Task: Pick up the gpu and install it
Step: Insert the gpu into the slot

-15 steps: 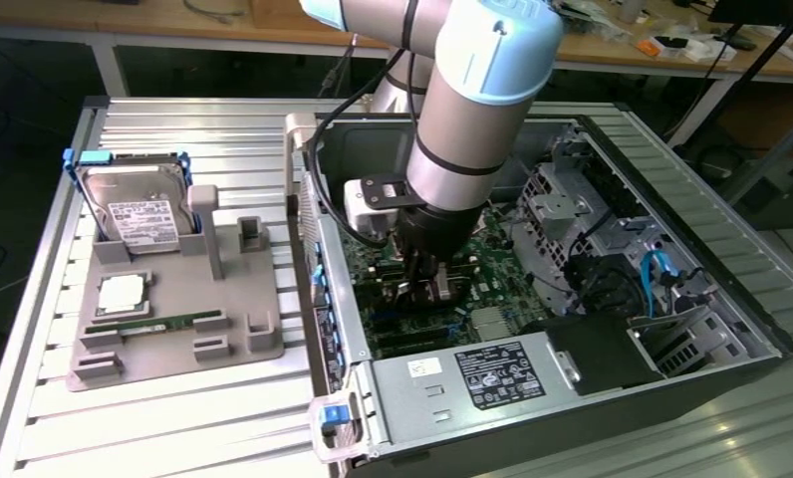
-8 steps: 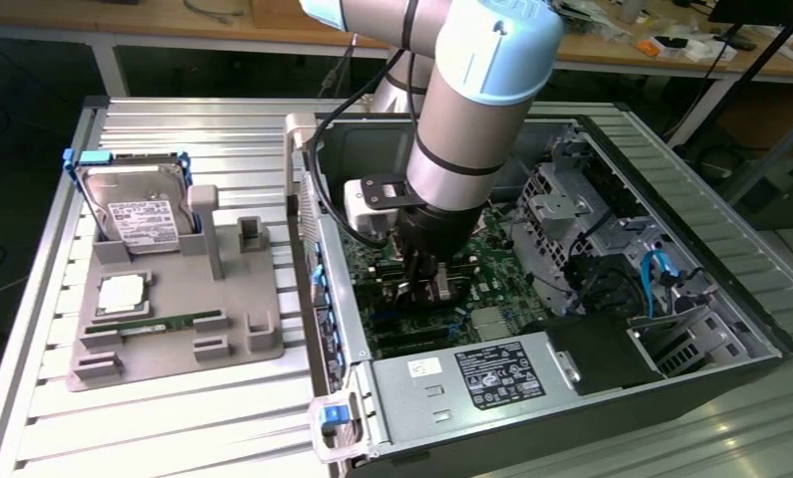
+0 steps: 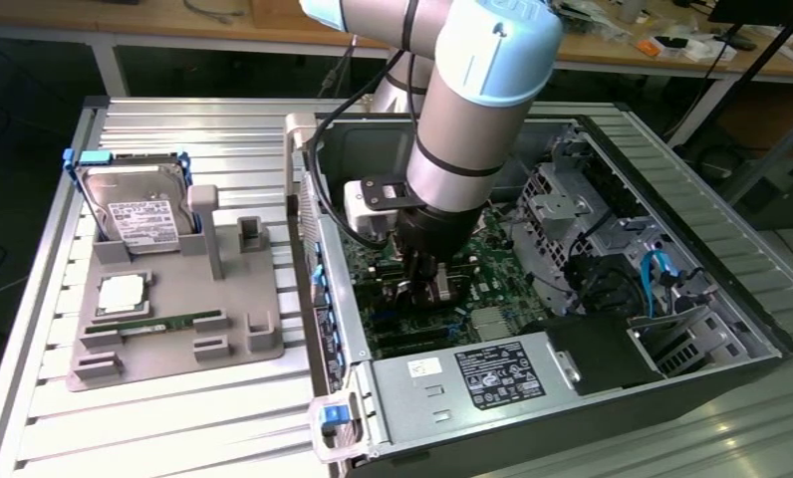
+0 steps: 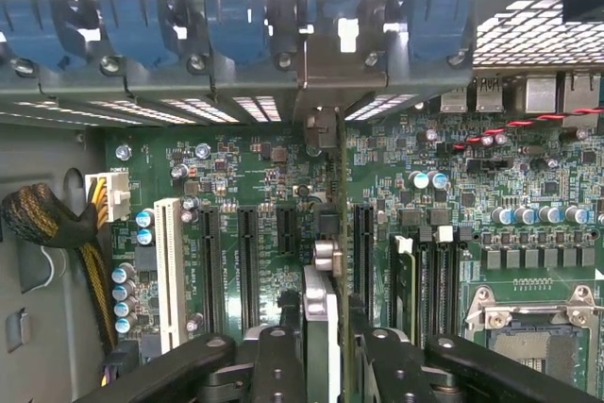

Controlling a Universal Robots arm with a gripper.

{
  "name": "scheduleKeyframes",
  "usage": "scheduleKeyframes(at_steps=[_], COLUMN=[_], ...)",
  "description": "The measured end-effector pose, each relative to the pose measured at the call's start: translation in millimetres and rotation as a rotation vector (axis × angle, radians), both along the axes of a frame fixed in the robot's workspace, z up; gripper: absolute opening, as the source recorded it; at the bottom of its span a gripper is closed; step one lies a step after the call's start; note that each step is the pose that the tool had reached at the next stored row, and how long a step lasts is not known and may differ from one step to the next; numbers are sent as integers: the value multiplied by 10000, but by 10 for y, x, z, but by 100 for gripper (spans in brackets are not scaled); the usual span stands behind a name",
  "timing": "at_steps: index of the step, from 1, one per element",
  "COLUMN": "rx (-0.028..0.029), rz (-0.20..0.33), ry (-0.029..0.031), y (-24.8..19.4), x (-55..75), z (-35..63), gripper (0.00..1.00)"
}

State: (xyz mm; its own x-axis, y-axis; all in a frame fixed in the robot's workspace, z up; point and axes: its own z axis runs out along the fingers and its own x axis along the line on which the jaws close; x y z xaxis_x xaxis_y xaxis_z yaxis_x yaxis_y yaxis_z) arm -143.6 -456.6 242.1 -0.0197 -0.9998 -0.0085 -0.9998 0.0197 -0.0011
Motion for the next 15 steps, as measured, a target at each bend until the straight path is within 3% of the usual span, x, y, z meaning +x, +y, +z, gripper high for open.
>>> scheduleKeyframes(at_steps=[7,8,15], rx=[1,0,2], rz=[1,1,1], ry=[0,0,0], y=[0,0,0], x=[1,1,0], z=[1,1,1], gripper=[33,28,28])
